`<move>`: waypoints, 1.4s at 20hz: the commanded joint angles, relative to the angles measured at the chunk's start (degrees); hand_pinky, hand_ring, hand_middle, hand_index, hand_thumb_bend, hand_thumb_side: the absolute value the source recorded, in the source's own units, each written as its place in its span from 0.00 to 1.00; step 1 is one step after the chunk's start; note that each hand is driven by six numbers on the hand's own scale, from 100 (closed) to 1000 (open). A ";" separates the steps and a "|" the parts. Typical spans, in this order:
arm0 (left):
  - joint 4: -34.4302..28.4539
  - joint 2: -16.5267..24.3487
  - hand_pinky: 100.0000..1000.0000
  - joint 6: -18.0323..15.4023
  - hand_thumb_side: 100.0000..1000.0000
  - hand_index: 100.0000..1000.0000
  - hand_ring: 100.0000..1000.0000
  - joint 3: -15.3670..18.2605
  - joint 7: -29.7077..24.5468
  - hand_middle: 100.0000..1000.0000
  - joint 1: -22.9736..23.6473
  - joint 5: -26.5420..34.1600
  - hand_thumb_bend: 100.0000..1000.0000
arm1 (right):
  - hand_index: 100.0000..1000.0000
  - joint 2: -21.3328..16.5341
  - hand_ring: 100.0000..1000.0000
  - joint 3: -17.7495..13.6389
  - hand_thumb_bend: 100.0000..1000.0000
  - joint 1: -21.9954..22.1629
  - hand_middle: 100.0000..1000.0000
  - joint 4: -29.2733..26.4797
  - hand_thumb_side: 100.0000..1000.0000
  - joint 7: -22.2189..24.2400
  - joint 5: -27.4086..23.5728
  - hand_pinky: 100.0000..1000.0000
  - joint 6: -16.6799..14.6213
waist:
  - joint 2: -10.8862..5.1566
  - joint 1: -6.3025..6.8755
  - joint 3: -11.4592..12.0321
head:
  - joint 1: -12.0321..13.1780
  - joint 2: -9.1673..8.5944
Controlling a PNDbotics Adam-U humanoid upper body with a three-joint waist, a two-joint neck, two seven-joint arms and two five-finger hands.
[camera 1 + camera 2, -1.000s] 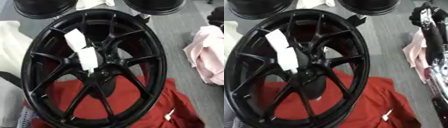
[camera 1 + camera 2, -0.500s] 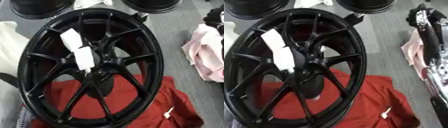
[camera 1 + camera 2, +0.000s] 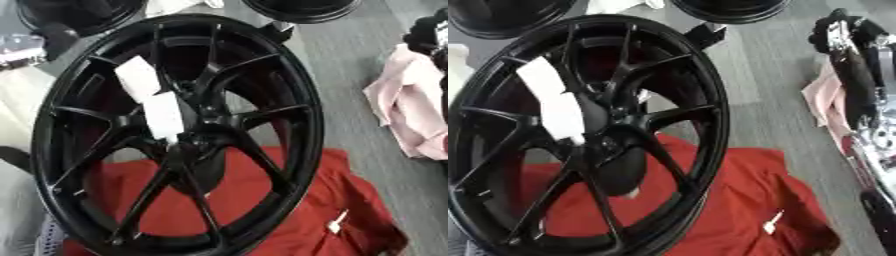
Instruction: Pull the pin out of the wheel hub.
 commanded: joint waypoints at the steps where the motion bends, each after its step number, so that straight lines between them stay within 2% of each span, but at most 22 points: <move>1: 1.56 -0.15 0.83 -0.18 0.75 0.85 0.78 -1.18 -0.37 0.75 -2.13 -0.61 0.00 | 0.58 -1.71 0.64 -0.16 0.00 -0.42 0.55 -1.04 0.60 0.14 0.51 0.74 0.02 | -1.24 -0.11 -0.13 | -0.18 0.17; 7: 3.83 -1.10 0.86 -1.19 0.70 0.87 0.83 -1.66 -0.37 0.79 -3.15 -2.07 0.00 | 0.58 -1.56 0.64 -0.09 0.00 -0.38 0.55 -1.04 0.60 0.17 0.42 0.74 0.10 | -1.01 -0.08 -0.37 | 0.22 0.37; 9: 4.26 -1.60 0.88 -2.15 0.47 0.88 0.85 -1.38 -0.37 0.80 -3.66 -2.61 0.03 | 0.58 -1.47 0.64 -0.04 0.00 -0.39 0.55 -1.04 0.61 0.19 0.36 0.74 0.12 | -0.97 -0.14 -0.31 | 0.56 0.38; 12: 4.85 -2.59 0.89 -4.01 0.33 0.89 0.86 -0.74 -0.37 0.81 -4.51 -2.50 0.10 | 0.58 -1.38 0.64 0.08 0.00 -0.42 0.55 -1.04 0.61 0.30 0.28 0.74 0.16 | -0.94 -0.30 -0.24 | 0.66 0.33; 14: 5.79 -3.23 0.89 -4.79 0.28 0.89 0.85 -1.07 -0.37 0.79 -5.08 -3.41 0.13 | 0.58 -1.33 0.64 0.14 0.00 -0.43 0.55 -1.04 0.61 0.38 0.25 0.74 0.16 | -0.94 -0.40 -0.28 | 0.70 0.32; 18: 8.34 -4.28 0.88 -6.26 0.23 0.89 0.85 -2.20 -0.37 0.79 -5.69 -5.86 0.18 | 0.58 -1.22 0.64 0.20 0.00 -0.40 0.55 -1.04 0.61 0.46 0.18 0.74 0.20 | -0.89 -0.48 -0.39 | 0.76 0.23; 23: 11.93 -5.70 0.89 -7.75 0.25 0.89 0.86 -3.46 -0.37 0.81 -6.27 -8.04 0.23 | 0.58 -1.07 0.64 0.27 0.00 -0.51 0.55 -1.04 0.61 0.52 0.08 0.74 0.19 | -0.71 -0.55 -0.55 | 0.97 0.16; 28: 15.01 -7.16 0.90 -8.98 0.28 0.89 0.86 -4.50 -0.37 0.81 -6.66 -9.50 0.23 | 0.58 -0.82 0.64 0.36 0.00 -0.69 0.55 -1.04 0.62 0.55 -0.01 0.74 0.20 | -0.20 -0.52 -0.80 | 1.32 0.06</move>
